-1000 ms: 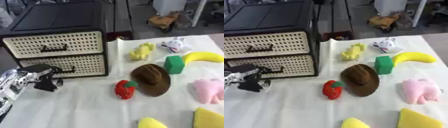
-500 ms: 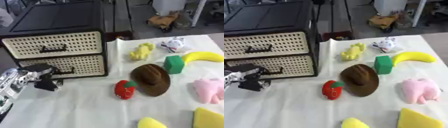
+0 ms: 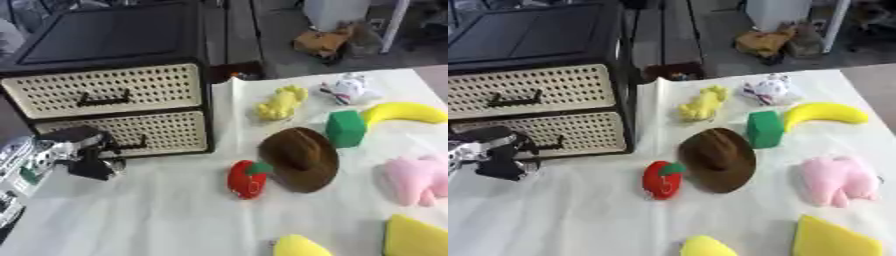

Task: Pick up objects from table and place into drawer.

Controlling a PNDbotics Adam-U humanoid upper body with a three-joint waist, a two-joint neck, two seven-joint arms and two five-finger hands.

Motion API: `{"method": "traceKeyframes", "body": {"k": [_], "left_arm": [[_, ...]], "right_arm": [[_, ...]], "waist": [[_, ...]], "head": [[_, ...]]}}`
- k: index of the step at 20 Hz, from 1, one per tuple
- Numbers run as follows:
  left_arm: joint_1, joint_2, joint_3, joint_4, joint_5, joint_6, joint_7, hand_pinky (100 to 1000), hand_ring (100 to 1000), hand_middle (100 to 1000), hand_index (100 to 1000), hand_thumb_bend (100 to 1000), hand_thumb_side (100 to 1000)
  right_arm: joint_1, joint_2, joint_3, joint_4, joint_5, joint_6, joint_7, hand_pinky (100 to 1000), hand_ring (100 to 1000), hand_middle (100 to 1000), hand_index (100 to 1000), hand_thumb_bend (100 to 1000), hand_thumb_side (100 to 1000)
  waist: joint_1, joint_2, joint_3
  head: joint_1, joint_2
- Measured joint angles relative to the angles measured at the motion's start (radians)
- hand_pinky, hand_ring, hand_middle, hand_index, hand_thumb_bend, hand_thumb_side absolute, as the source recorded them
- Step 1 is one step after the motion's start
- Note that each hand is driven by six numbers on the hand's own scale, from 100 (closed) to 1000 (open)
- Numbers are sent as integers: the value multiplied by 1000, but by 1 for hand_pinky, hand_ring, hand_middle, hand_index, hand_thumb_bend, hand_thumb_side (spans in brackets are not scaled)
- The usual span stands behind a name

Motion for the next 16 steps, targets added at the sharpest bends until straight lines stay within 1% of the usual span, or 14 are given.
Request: {"method": "traceKeyframes", "body": {"k": [4, 8, 16], "left_arm": [[10, 6, -2, -12, 1, -3, -3, 322, 163, 196, 765, 100, 561], [29, 21, -10, -39, 14, -7, -9, 313, 158, 195, 780, 100, 566], [79, 39, -19, -133, 36, 26, 1, 301, 152, 190, 771, 100, 550]], "right_arm": [[2, 0, -1, 0, -1, -1, -1, 789, 925, 855, 900, 100, 1000], [9, 0, -2, 0, -1, -3, -3, 789, 925, 855, 900, 100, 1000], [19, 1, -7, 0, -4, -6, -6, 791, 926, 856, 900, 100, 1000]], "waist": [[0, -5, 0], [0, -5, 0], [-3, -12, 20]], "head": [[0, 0], [0, 0], [-4, 1]]}}
